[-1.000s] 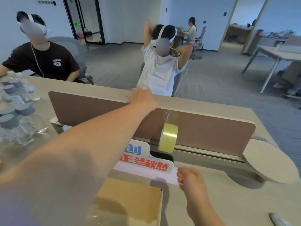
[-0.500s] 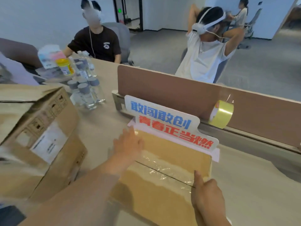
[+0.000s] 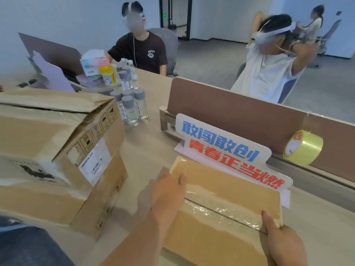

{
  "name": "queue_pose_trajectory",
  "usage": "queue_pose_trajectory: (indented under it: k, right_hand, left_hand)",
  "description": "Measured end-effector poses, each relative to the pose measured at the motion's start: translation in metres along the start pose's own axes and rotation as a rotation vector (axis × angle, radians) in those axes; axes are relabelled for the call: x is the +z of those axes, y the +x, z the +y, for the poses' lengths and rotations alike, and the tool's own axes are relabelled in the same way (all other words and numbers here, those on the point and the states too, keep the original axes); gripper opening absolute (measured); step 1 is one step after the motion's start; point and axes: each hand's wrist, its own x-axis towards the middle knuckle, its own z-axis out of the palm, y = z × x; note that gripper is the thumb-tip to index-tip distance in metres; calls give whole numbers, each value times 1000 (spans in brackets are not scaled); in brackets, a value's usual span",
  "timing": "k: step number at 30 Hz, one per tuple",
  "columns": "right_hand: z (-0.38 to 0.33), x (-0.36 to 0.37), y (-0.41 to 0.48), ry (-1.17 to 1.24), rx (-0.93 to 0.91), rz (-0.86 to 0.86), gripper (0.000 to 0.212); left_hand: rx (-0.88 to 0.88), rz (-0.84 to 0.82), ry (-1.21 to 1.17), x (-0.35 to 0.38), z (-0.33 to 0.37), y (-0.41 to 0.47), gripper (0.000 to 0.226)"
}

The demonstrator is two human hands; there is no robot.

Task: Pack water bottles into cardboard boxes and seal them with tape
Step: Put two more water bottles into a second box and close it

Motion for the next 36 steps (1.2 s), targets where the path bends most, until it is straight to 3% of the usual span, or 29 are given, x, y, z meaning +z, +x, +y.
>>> queue_pose_trajectory:
  k: [3,5,7,8,10,14,17,18,22,25,27,31,36]
  right_hand:
    - [-7,3,-11,-91,54,101,68]
    - [-17,9,-22,-197,56,229,71]
    - [-51,12,-36,-388,-13,246,65]
    - [-75,15,-42,-359,-47,275,55]
    - [-127,22,-59,-215,-186,290,43]
    - [-244,45,-108,-92,-503,93,25]
    - [-326,77,-163,16,-651,-55,33]
    - [-351,100,-185,57,-701,-107,38]
    - [-377,161,-219,98,-605,-281,63]
    - [-377,196,-241,153,-547,-369,67]
    - [-374,205,-248,122,-552,-319,74]
    - [-370,213,-242,116,-513,-247,81]
    - [-364,224,-225,169,-405,-293,77]
  left_hand:
    - [17,-64,1,-5,1,0,59]
    - [8,-196,-43,-21,1,1,57]
    - [77,-342,-66,-48,0,11,43]
    - [151,-355,-22,-68,3,21,37]
    - [272,-252,53,-121,8,41,33]
    - [490,61,-68,-249,6,72,29]
    - [520,260,-91,-326,-33,99,26]
    - [487,324,-67,-353,-64,111,26]
    - [242,396,-48,-395,-155,136,31]
    - [75,384,30,-391,-241,175,74]
    - [20,243,-58,-381,-277,184,90]
    - [-67,32,-101,-352,-308,184,75]
    - [-69,158,-115,-341,-310,189,64]
